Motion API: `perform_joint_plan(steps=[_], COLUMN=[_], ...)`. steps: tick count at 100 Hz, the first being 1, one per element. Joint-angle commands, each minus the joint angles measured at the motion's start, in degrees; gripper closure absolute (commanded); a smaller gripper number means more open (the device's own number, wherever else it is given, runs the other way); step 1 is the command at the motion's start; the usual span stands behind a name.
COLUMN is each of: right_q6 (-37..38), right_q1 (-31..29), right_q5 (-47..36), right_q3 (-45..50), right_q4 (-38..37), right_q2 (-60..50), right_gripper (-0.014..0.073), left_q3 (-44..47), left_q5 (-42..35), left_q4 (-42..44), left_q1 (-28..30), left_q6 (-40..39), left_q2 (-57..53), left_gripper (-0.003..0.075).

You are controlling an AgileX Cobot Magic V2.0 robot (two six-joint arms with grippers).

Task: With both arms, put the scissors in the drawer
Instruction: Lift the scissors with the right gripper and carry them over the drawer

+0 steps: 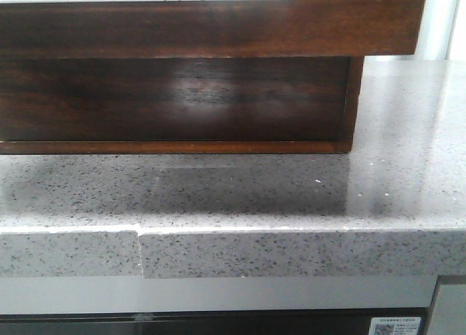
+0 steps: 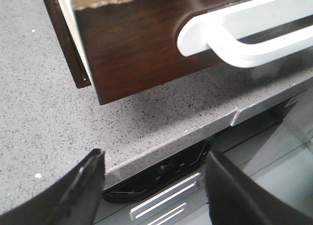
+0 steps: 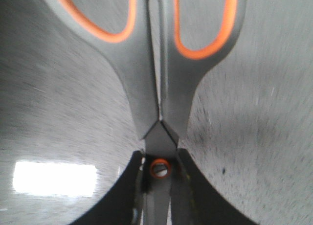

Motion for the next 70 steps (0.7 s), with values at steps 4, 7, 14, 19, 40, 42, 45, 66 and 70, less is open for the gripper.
perform_joint_plan(steps=[4,7,14,19,40,42,45,66,70], right_q6=[-0.7,-0.7,-1.8,-3.8,-13.0,-13.8,-15.9,-26.6,-27.9], right_q1=[3.0,4.1,6.6,8.6,17.1,18.1,19.5,31.3,33.2], right_q5=[-1.7,-1.8,-1.8,-1.8,-2.1,-2.1,-2.4,-3.4,-3.6], right_q3=[-4.6,-5.5,-7.0,-8.0,-8.5,-8.5,-8.5,-8.5,-8.5], right_q4=[0.5,0.7,2.2,4.7,16.6,17.3,18.7,21.7,21.7], right_q2=[-7.0,-8.3,-10.5,-12.0,-14.3,-14.3,-14.3,-12.4,-11.9], right_gripper=[0.0626,0.0626,0.0626,0.0626,0.0626,0.0626,0.0626,0.0626,0.0626], left_q3=[-1.8,-1.8,-1.8,-1.8,-1.8,-1.8,-1.8,-1.8,-1.8], left_q5=[-4.0,-4.0,-4.0,-4.0,-4.0,-4.0,-4.0,-4.0,-4.0], left_q4=[-1.3,-1.3,-1.3,-1.3,-1.3,-1.3,-1.3,-1.3,-1.3], left_q1=[-0.6,-0.6,-0.6,-0.6,-0.6,-0.6,-0.6,-0.6,-0.6], left_q6=[-0.6,-0.6,-0.6,-0.6,-0.6,-0.6,-0.6,-0.6,-0.6], left_q2=[0.6,0.6,0.6,0.6,0.6,0.6,0.6,0.6,0.6], left_gripper=[0.0302,0.0302,0.0302,0.0302,0.0302,0.0302,0.0302,0.0301,0.0301])
